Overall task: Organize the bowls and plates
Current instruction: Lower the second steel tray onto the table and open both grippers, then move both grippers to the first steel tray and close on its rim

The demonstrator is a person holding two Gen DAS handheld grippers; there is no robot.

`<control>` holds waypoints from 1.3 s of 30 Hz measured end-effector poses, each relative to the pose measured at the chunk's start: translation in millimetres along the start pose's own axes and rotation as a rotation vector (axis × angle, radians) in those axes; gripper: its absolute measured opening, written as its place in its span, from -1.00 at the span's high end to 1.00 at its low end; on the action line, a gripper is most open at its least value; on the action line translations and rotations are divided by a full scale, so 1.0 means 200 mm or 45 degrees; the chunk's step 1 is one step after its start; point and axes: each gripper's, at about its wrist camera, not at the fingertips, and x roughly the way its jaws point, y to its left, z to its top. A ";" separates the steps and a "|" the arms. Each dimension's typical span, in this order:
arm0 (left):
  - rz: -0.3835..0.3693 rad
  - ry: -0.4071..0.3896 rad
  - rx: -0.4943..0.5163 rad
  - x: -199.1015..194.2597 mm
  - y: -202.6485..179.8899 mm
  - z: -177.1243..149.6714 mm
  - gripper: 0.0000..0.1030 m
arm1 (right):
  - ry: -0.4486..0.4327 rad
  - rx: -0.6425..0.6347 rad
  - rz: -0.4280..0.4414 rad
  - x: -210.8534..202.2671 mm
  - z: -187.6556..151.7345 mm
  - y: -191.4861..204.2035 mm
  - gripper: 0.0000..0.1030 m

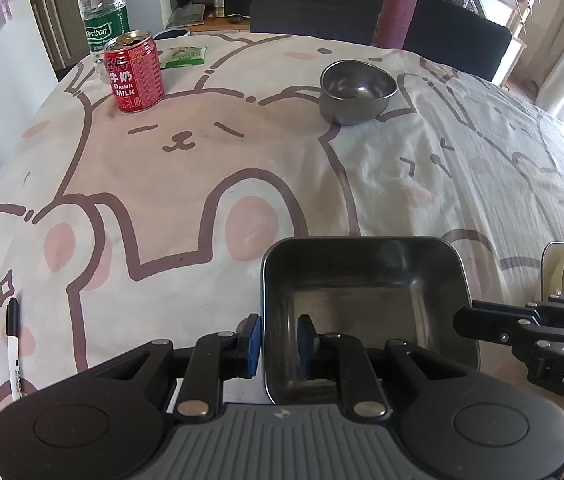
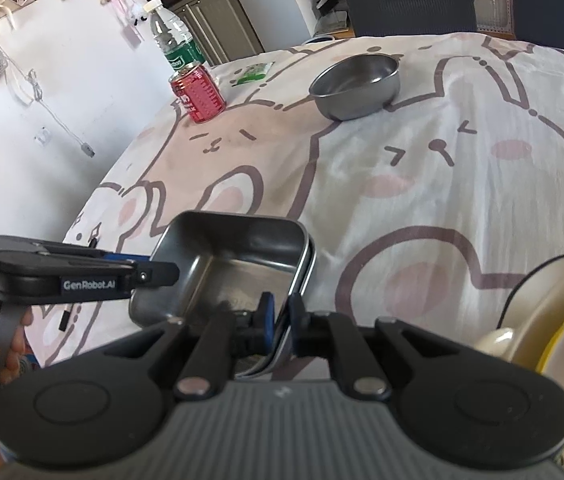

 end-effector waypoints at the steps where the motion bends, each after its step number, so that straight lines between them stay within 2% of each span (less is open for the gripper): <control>1: 0.000 -0.001 0.003 0.00 0.00 0.00 0.62 | 0.001 -0.001 0.001 0.00 0.00 0.00 0.81; 5: -0.019 0.000 -0.002 0.00 0.01 0.00 0.62 | 0.019 -0.012 -0.015 0.00 0.00 0.01 0.81; 17: 0.002 -0.005 -0.008 0.00 0.04 0.00 0.62 | 0.060 -0.038 -0.054 -0.02 -0.01 0.02 0.80; 25: -0.020 -0.005 0.003 -0.01 0.03 0.00 0.57 | 0.064 -0.038 -0.067 -0.02 -0.02 0.01 0.63; 29: -0.032 -0.004 0.004 -0.01 0.03 0.00 0.55 | 0.075 -0.040 -0.077 -0.01 -0.02 0.01 0.41; 30: -0.038 -0.006 -0.001 -0.02 0.03 0.00 0.40 | 0.078 -0.043 -0.071 -0.01 -0.02 0.00 0.33; 31: -0.043 -0.011 -0.006 -0.03 0.04 0.00 0.12 | 0.077 -0.045 -0.067 -0.02 -0.01 0.00 0.26; 32: -0.043 -0.019 -0.009 -0.03 0.04 0.00 -0.05 | 0.074 -0.051 -0.067 -0.02 -0.01 0.00 0.09; 33: -0.039 -0.034 -0.007 -0.04 0.04 0.00 -0.37 | 0.064 -0.062 -0.069 -0.03 -0.01 0.01 -0.07; 34: -0.037 -0.051 -0.006 -0.06 0.04 -0.01 -0.57 | 0.048 -0.078 -0.072 -0.04 -0.01 0.01 -0.14; 35: -0.037 -0.068 -0.007 -0.07 0.05 0.00 -0.62 | 0.031 -0.096 -0.078 -0.06 -0.01 0.01 -0.28; 36: -0.039 -0.080 -0.016 -0.08 0.05 0.00 -0.74 | 0.018 -0.112 -0.084 -0.07 0.00 0.01 -0.48; 37: -0.040 -0.086 -0.031 -0.08 0.06 0.00 -0.87 | 0.005 -0.119 -0.093 -0.07 0.00 0.01 -0.59; 38: -0.041 -0.095 -0.044 -0.08 0.06 0.00 -0.91 | -0.013 -0.116 -0.103 -0.08 0.00 0.01 -0.78; 39: -0.044 -0.112 -0.055 -0.09 0.07 0.00 -0.94 | -0.024 -0.108 -0.111 -0.09 0.00 0.00 -0.86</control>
